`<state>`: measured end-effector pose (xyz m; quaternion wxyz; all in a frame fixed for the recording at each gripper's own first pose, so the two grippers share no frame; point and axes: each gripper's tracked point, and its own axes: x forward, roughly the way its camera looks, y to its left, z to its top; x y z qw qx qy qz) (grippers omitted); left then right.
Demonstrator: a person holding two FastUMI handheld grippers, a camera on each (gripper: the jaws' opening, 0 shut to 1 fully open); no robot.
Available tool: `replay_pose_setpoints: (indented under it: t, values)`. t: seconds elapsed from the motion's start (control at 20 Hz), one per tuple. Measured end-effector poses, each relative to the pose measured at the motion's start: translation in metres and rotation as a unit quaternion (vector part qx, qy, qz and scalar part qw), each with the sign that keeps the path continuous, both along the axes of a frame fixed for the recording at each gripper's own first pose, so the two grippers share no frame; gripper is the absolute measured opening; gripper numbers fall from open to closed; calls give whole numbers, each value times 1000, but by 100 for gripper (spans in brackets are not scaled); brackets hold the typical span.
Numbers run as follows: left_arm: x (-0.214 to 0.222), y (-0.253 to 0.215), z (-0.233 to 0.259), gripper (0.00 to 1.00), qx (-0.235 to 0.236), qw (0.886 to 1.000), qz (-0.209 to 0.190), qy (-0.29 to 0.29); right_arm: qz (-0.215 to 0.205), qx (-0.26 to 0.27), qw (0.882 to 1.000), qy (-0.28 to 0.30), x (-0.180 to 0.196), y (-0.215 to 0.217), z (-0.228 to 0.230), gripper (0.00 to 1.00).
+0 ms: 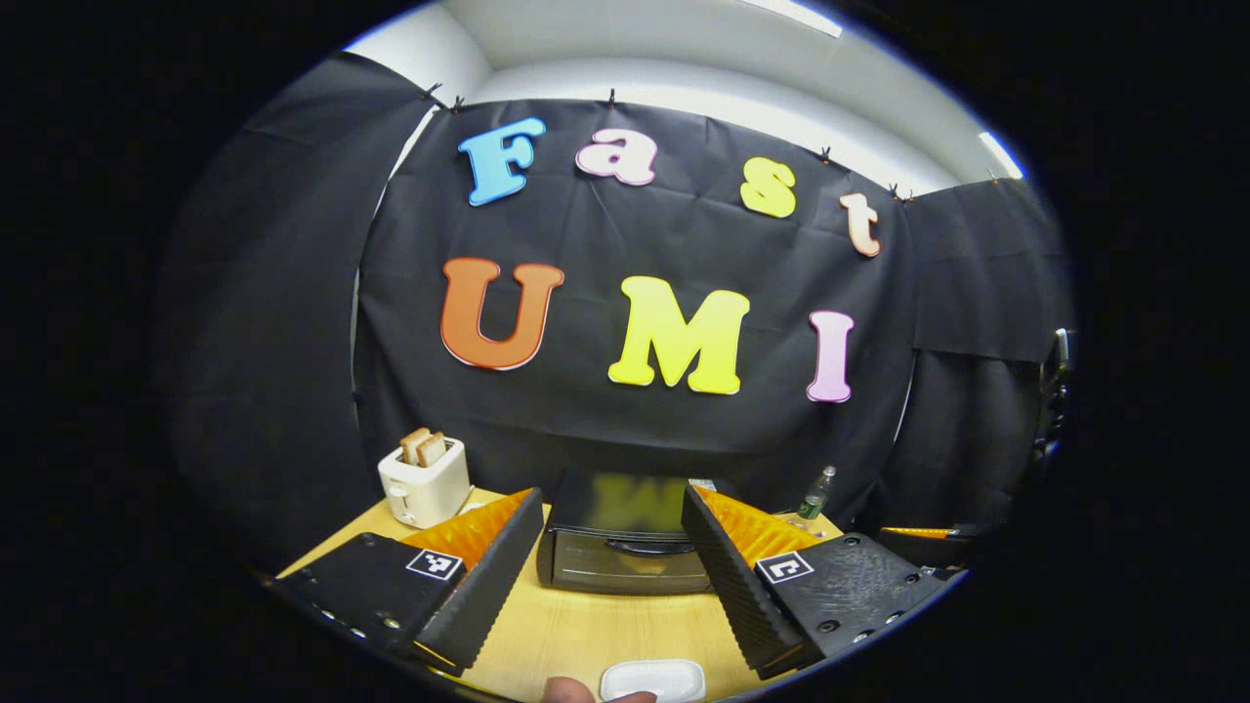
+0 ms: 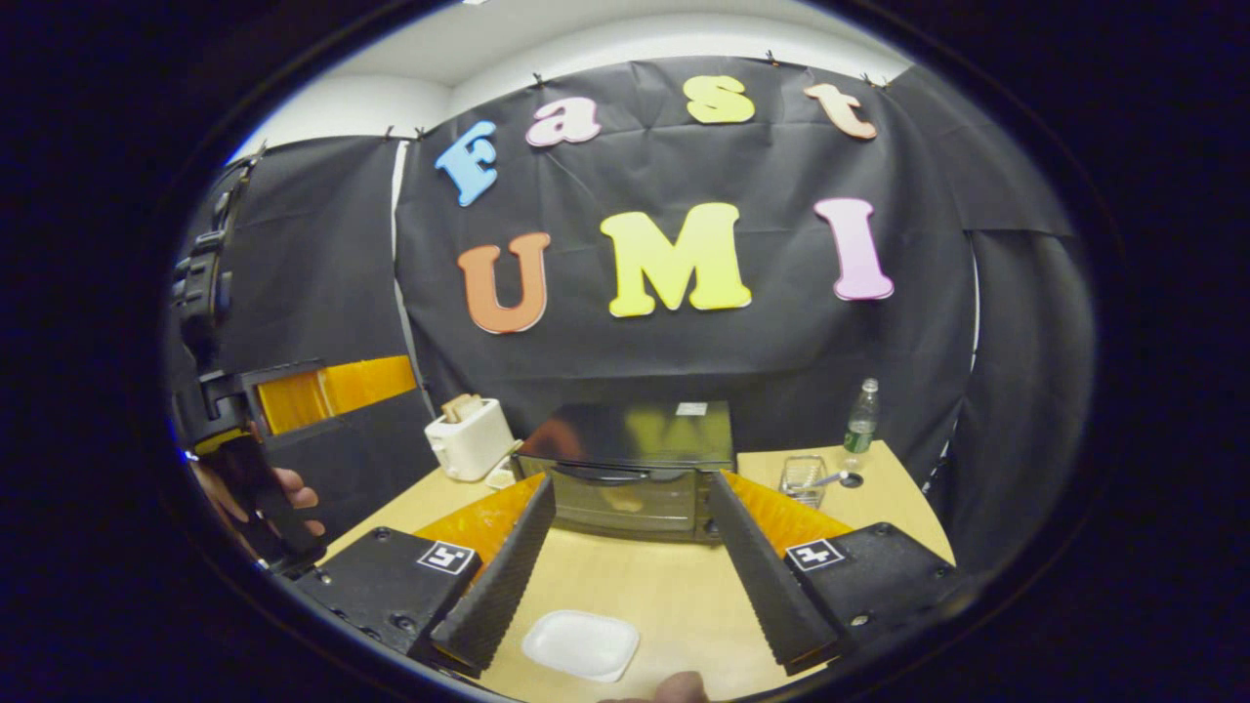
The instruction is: Open the electric oven with the left hand, put the food in, and close the electric oven.
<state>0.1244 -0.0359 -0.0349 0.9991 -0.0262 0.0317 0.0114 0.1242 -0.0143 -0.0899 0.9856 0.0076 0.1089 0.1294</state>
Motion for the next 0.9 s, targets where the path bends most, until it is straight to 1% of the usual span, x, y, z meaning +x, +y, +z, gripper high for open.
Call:
replay_pose_setpoints:
  t: [0.1, 0.15, 0.25, 0.4, 0.5, 0.6, 0.75, 0.9]
  values:
    - [-38, 15, 15, 94, 17, 1000, 1, -10, 21, -1, 1000, -13, -31, 28, 14, 100]
    - [-54, 17, 23, 94, 16, 1000, 3, -16, 28, 0, 999, -23, -45, 39, 23, 100]
    - [-89, 20, 37, 93, 7, 1000, 1, -25, 33, 4, 999, -39, -70, 52, 35, 100]
    - [-134, 29, 43, 94, 10, 999, 8, -33, 34, 2, 998, -55, -111, 65, 46, 100]
    - [-164, 31, 39, 93, 15, 999, 7, -29, 28, -1, 997, -66, -136, 68, 48, 100]
    - [-185, 28, 28, 94, 12, 1000, 8, -13, 13, -1, 997, -72, -159, 66, 47, 100]
    - [-206, 8, 24, 94, 15, 1000, -16, -5, -11, -1, 998, -61, -184, 59, 43, 100]
    - [-220, -1, 25, 94, 12, 999, -36, -6, -27, -7, 997, -75, -201, 52, 54, 100]
